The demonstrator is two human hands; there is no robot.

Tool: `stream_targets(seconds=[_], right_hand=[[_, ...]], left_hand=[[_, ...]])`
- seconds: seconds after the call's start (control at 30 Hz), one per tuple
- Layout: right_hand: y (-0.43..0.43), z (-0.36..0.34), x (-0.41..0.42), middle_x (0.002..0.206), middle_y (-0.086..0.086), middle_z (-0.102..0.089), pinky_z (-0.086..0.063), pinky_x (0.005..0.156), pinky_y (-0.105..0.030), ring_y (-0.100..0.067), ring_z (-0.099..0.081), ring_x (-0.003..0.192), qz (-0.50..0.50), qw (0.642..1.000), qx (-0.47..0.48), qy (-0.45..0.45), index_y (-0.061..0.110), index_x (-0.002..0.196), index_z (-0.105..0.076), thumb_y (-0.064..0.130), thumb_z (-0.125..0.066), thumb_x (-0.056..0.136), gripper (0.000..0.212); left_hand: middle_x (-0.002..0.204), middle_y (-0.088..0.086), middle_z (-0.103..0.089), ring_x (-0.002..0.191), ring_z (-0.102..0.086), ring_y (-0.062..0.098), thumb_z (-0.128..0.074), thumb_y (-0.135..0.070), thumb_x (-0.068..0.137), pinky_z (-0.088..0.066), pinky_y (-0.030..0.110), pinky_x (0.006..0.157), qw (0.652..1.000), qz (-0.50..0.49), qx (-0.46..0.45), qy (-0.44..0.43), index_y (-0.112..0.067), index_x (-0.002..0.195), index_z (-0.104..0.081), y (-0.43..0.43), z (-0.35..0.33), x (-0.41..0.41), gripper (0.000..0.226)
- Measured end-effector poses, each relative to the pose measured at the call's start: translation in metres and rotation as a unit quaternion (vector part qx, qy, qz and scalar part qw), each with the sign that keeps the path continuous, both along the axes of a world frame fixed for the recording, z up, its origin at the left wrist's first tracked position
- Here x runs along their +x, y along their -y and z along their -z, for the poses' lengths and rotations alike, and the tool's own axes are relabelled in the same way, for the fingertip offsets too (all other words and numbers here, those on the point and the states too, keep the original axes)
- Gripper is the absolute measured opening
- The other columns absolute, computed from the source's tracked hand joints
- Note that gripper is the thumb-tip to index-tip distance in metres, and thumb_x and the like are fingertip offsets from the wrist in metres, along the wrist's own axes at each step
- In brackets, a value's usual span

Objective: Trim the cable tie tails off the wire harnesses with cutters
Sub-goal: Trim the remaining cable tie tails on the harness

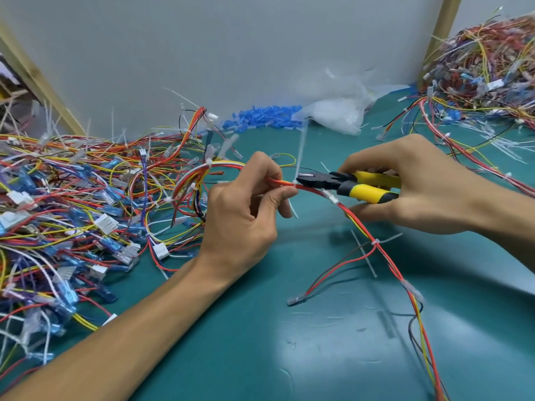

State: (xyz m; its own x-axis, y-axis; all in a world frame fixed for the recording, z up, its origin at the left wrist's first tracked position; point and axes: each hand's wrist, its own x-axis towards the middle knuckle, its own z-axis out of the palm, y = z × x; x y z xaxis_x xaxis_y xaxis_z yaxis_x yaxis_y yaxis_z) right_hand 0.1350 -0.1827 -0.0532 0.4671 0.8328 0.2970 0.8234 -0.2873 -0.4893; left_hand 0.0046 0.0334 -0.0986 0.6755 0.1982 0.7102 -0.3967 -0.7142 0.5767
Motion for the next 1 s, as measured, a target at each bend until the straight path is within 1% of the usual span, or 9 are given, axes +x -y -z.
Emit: stream_targets(seconds=[0.07, 0.27, 0.37, 0.47, 0.6, 0.73, 0.83, 0.9, 1.0], right_hand=[[0.000, 0.001, 0.000, 0.071, -0.009, -0.064, -0.051, 0.060, -0.052, -0.036, -0.051, 0.069, -0.016, 1.000, -0.018, 0.008, 0.033, 0.095, -0.076, 0.039, -0.074, 0.074, 0.023], [-0.001, 0.005, 0.000, 0.068, -0.004, -0.061, -0.046, 0.054, -0.047, -0.030, -0.046, 0.065, -0.036, 0.999, -0.005, 0.029, 0.033, 0.092, -0.074, 0.031, -0.073, 0.078, 0.015], [-0.003, 0.008, 0.000, 0.073, 0.003, -0.062, -0.047, 0.056, -0.044, -0.023, -0.050, 0.065, -0.055, 0.998, 0.004, 0.043, 0.032, 0.091, -0.070, 0.022, -0.076, 0.084, 0.014], [-0.004, 0.009, -0.003, 0.079, 0.006, -0.061, -0.048, 0.059, -0.044, -0.022, -0.054, 0.069, -0.060, 0.996, 0.010, 0.069, 0.030, 0.093, -0.068, 0.032, -0.068, 0.091, 0.003], [-0.004, 0.007, -0.003, 0.088, 0.004, -0.057, -0.049, 0.067, -0.044, -0.019, -0.055, 0.076, -0.053, 0.993, 0.012, 0.108, 0.031, 0.107, -0.068, 0.045, -0.059, 0.092, 0.021], [-0.001, 0.004, 0.001, 0.095, -0.001, -0.054, -0.047, 0.072, -0.046, -0.027, -0.053, 0.083, -0.045, 0.988, 0.012, 0.145, 0.027, 0.127, -0.070, 0.050, -0.062, 0.092, 0.042], [-0.002, 0.006, 0.001, 0.097, -0.004, -0.053, -0.046, 0.074, -0.047, -0.030, -0.052, 0.086, -0.043, 0.987, 0.013, 0.152, 0.026, 0.132, -0.070, 0.050, -0.064, 0.092, 0.047], [-0.004, 0.008, 0.001, 0.097, -0.003, -0.053, -0.046, 0.074, -0.046, -0.028, -0.052, 0.085, -0.042, 0.987, 0.015, 0.155, 0.026, 0.133, -0.070, 0.050, -0.064, 0.093, 0.046], [-0.006, 0.011, 0.001, 0.097, -0.003, -0.056, -0.048, 0.074, -0.044, -0.024, -0.053, 0.083, -0.047, 0.988, 0.016, 0.149, 0.027, 0.134, -0.069, 0.047, -0.067, 0.095, 0.044]], left_hand=[[0.066, -0.008, -0.070, 0.057, -0.068, 0.013, -0.066, -0.003, 0.094, -0.050, 0.027, 0.053, 0.999, -0.008, 0.040, 0.005, -0.012, 0.091, -0.054, -0.001, 0.001, 0.000, 0.014], [0.070, -0.011, -0.073, 0.057, -0.065, 0.003, -0.067, -0.006, 0.094, -0.042, 0.017, 0.054, 0.997, -0.028, 0.075, 0.007, -0.013, 0.094, -0.054, 0.000, 0.001, 0.000, 0.014], [0.071, -0.013, -0.073, 0.059, -0.068, 0.005, -0.066, -0.008, 0.093, -0.046, 0.020, 0.053, 0.996, -0.028, 0.085, 0.009, -0.024, 0.095, -0.049, 0.001, 0.002, 0.000, 0.023], [0.073, -0.014, -0.073, 0.063, -0.072, 0.008, -0.060, -0.017, 0.094, -0.054, 0.030, 0.054, 0.996, -0.027, 0.078, 0.024, -0.028, 0.095, -0.048, 0.001, 0.002, -0.001, 0.017], [0.073, -0.013, -0.074, 0.062, -0.073, 0.013, -0.058, -0.018, 0.093, -0.055, 0.038, 0.053, 0.996, -0.041, 0.070, 0.034, -0.029, 0.096, -0.048, -0.001, 0.003, 0.000, 0.016], [0.075, -0.014, -0.074, 0.060, -0.073, 0.017, -0.059, -0.011, 0.092, -0.054, 0.039, 0.051, 0.994, -0.050, 0.087, 0.048, -0.030, 0.097, -0.049, 0.000, 0.005, 0.001, 0.022], [0.075, -0.015, -0.073, 0.057, -0.071, 0.015, -0.061, -0.003, 0.089, -0.053, 0.036, 0.049, 0.992, -0.058, 0.100, 0.054, -0.030, 0.097, -0.049, -0.002, 0.006, 0.001, 0.030], [0.073, -0.014, -0.073, 0.055, -0.069, 0.014, -0.059, -0.004, 0.087, -0.052, 0.036, 0.048, 0.991, -0.062, 0.108, 0.053, -0.030, 0.097, -0.049, -0.004, 0.006, 0.000, 0.029], [0.069, -0.008, -0.071, 0.053, -0.068, 0.023, -0.052, -0.010, 0.087, -0.052, 0.039, 0.049, 0.990, -0.064, 0.111, 0.056, -0.030, 0.096, -0.048, -0.005, 0.005, -0.001, 0.023]])
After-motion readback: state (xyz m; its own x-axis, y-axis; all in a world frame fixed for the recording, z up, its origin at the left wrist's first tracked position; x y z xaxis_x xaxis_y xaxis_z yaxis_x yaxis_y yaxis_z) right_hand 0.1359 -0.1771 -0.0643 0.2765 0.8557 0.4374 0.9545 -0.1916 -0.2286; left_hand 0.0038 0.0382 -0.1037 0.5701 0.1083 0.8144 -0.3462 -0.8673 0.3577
